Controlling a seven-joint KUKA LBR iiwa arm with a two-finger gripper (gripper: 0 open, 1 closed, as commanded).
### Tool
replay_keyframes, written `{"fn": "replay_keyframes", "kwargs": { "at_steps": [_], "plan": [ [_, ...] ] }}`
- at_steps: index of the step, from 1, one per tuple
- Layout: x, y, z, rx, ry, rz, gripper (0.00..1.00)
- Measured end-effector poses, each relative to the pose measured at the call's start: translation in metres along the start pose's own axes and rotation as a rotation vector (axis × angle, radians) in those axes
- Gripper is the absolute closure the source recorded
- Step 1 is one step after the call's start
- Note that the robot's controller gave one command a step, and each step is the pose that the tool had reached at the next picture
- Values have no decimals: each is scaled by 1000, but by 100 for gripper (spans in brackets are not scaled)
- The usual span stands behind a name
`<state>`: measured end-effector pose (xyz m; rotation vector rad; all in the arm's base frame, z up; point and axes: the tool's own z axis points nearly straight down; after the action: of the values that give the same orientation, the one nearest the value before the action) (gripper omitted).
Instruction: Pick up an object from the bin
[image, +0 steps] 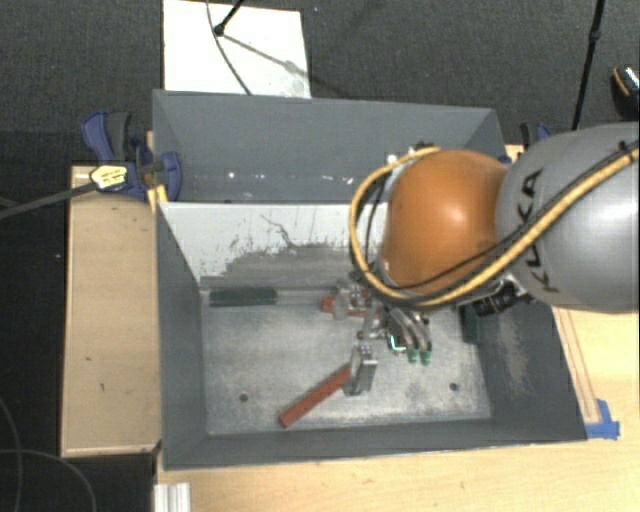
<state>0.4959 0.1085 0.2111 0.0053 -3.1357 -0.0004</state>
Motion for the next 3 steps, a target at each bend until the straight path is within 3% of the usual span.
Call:
{"fn": "replay_keyframes", "kwargs": {
  "at_steps": [1,2,3],
  "plan": [
    [11,-3,144,0,-5,-26,0],
    [10,-3,141,-2,-8,-19,100],
    [17,-29,141,1,-5,-229,100]
  ]
}}
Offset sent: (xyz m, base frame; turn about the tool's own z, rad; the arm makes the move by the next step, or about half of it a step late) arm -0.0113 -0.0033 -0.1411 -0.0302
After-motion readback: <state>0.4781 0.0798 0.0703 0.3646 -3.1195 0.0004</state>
